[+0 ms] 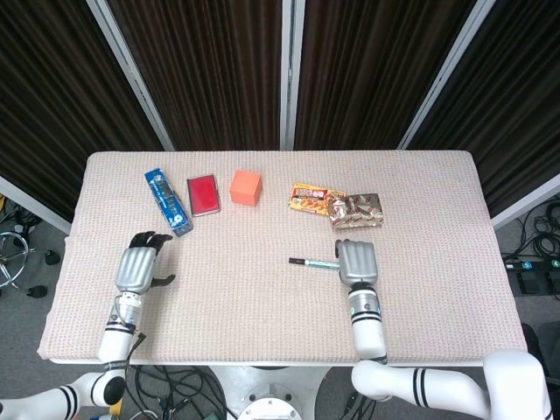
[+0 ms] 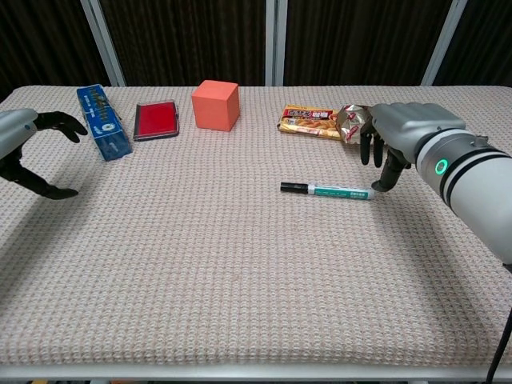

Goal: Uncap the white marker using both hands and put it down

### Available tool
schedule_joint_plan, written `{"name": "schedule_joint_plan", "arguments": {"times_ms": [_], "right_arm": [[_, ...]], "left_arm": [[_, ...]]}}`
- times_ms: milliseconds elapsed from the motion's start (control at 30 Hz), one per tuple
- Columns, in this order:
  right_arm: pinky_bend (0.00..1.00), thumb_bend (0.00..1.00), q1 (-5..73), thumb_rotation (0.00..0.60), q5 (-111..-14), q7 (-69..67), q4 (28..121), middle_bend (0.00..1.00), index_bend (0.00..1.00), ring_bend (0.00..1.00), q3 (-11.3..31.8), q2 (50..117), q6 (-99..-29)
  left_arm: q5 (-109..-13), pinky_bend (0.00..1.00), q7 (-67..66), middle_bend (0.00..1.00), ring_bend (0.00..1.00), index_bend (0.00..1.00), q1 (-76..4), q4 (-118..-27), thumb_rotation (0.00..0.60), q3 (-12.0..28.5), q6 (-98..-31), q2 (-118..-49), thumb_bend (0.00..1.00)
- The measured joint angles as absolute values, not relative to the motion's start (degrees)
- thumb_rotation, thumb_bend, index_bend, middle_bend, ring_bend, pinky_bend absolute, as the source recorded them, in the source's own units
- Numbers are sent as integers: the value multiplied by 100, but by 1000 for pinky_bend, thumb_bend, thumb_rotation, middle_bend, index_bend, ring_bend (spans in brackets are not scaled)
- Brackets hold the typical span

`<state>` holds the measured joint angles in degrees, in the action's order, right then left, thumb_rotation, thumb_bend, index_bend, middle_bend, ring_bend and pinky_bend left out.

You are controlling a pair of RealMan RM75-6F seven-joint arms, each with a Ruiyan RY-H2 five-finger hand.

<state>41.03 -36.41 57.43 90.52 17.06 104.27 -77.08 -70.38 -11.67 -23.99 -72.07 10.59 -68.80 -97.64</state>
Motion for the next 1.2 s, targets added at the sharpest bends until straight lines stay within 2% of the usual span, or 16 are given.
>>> {"name": "schedule_joint_plan", "arguments": {"times_ms": [267,433,667,1200], "right_arm": [[899,172,4170,600,-3704,5529,8499,469,504,733,1570,10686,-7532],[899,208,4235,600,-3736,5450,8185,469,504,733,1603,10860,-7460],[899,206,4339,600,-3729,5403,7810,475,504,733,1717,11140,-7430],[899,204,4381,600,-3510,5650,7730,472,507,733,1798,11270,-7424]], "left_arm": [[-7058,148,-1066,245,135,231,-2444,-7034,600,1030,-6807,-9834,119],[-7041,148,-1037,245,135,231,-2464,-6978,600,1044,-6786,-9854,119],[-7033,148,-1027,245,135,231,-2503,-6954,600,1047,-6731,-9855,119],[-7010,146,-897,245,135,231,-2493,-6968,600,1025,-6679,-9818,119]]}}
